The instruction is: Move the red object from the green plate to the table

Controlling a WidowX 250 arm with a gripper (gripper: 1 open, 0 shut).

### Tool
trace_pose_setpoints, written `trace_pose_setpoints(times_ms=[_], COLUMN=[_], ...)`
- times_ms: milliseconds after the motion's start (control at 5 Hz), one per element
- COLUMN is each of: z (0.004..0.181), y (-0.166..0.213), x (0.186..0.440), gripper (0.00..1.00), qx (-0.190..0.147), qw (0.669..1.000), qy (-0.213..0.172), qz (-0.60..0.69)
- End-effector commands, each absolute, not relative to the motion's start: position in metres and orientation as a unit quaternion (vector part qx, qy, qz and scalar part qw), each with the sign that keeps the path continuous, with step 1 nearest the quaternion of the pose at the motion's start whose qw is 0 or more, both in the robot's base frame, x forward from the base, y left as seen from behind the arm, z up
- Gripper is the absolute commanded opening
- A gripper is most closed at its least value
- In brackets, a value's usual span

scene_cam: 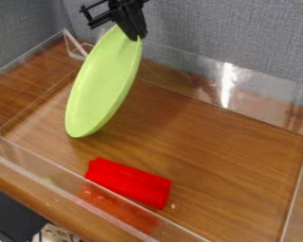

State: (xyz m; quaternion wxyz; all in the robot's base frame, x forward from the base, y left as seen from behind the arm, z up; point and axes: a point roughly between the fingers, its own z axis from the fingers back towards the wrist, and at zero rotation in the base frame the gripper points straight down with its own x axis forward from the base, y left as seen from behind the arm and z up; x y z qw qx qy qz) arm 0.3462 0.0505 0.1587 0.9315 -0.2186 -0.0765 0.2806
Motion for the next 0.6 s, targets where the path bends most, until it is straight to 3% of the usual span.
trace_pose_setpoints(times_ms=[0, 400], z=[0.172, 0.140], y=[0.031, -0.014], x=[0.331, 0.281], gripper=[1.00, 1.00], qx=[-0.216, -0.198], qw=[0.943, 0.970], qy=[-0.085, -0.037], qz=[0.238, 0.133])
